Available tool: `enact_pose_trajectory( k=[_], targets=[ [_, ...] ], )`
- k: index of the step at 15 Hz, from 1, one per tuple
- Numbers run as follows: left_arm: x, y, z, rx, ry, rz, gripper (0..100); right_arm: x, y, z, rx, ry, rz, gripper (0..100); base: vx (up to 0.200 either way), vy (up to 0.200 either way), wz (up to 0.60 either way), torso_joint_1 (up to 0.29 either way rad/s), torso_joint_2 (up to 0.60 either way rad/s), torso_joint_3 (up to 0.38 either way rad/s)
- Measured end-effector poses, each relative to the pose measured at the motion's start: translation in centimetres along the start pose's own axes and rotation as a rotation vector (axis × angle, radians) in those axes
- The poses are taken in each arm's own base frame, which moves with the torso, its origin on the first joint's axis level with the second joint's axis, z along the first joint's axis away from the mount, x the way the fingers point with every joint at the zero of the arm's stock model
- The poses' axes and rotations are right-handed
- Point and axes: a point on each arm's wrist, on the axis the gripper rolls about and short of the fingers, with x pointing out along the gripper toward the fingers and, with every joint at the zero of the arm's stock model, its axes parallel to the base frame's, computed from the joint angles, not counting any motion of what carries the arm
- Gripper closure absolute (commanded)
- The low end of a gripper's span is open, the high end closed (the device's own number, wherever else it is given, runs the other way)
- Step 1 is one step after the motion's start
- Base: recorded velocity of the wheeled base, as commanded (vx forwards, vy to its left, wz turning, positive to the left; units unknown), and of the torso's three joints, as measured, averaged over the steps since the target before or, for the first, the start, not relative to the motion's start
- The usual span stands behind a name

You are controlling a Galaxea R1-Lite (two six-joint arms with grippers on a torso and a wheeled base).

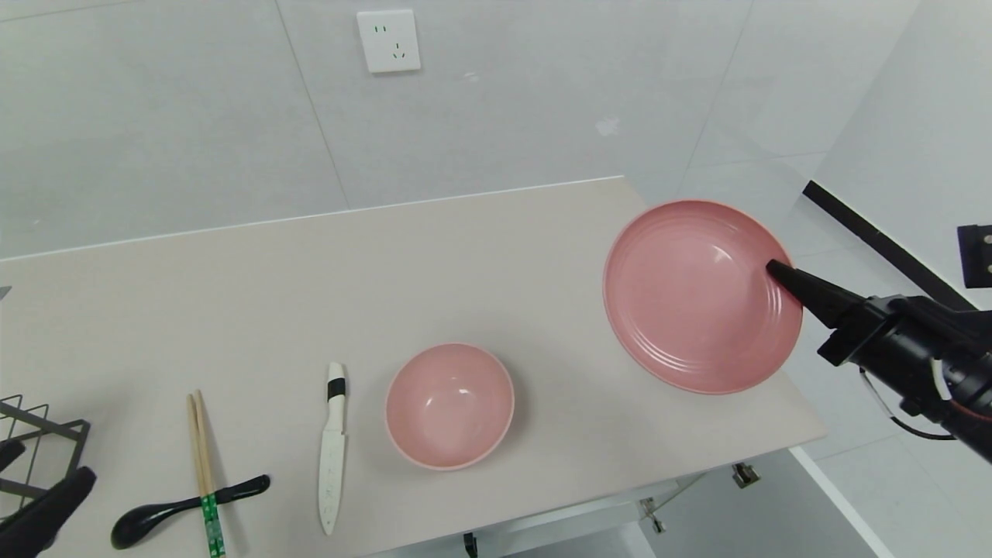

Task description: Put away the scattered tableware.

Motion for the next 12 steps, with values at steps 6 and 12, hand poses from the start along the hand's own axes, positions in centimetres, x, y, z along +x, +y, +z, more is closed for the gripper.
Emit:
enact_pose_trajectory(
  k=[6,12],
  targets=[
    [5.0,-0.1,0.2,-0.020,0.176,-0.154,0,-1.5,-0.5,0.0,0.003,0.015,-0.007,100,0.000,0.000,0.00,0.000,0.00,0.000],
    [10.6,0.1,-1.0,-0.037,0.302,-0.153,0,-1.2,0.7,0.4,0.052,0.006,0.057,100,0.000,0.000,0.00,0.000,0.00,0.000]
  ],
)
